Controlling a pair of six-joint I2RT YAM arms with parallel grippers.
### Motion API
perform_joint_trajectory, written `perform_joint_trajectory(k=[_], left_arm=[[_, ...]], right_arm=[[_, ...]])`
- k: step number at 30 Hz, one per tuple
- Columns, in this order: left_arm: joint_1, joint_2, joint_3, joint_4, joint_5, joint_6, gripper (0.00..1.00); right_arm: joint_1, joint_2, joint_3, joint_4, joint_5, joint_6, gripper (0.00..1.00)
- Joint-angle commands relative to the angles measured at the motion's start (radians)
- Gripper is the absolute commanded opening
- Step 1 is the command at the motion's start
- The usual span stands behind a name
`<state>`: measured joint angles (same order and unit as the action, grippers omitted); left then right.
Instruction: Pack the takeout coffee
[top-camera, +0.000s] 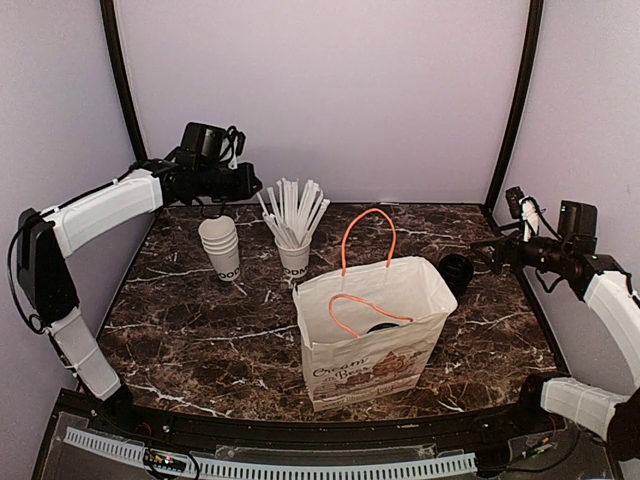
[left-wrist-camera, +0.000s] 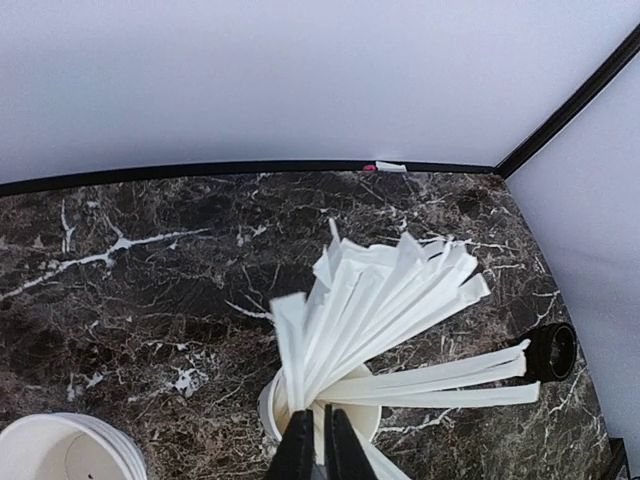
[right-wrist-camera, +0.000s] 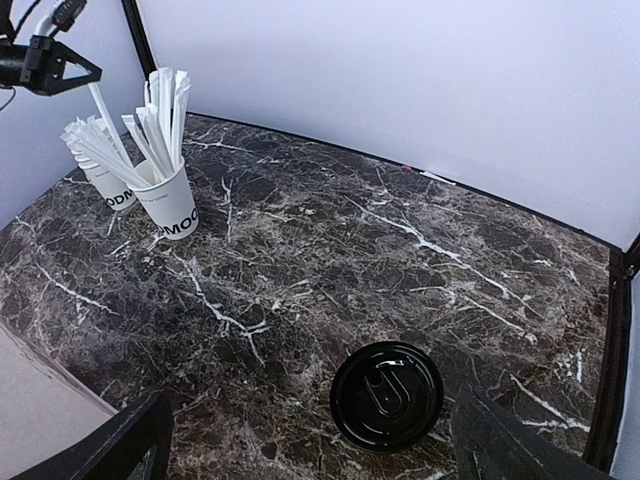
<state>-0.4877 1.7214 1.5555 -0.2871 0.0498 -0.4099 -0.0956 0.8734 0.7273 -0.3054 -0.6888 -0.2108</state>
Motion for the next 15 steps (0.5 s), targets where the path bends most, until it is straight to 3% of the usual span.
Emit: perform_joint_trajectory(k=[1,10,15], left_arm=[[-0.006,-0.164,0.051,-0.057,-0.035,0.062,0.03],[-0.006,-0.340,0.091,-0.070,-0.060,0.195,0.00],[-0.006,-0.430,0.110,-0.035,0.162,0.252,0.00]], right_arm=[[-0.007,0.009,-0.014,0.045,-0.024,0.006,0.99],[-0.007,0.010,-0.022,0.047,-0.033,-0.001,0.99],[-0.010,0.015,-0.023,0.044,-0.044,-0.010,0.99]])
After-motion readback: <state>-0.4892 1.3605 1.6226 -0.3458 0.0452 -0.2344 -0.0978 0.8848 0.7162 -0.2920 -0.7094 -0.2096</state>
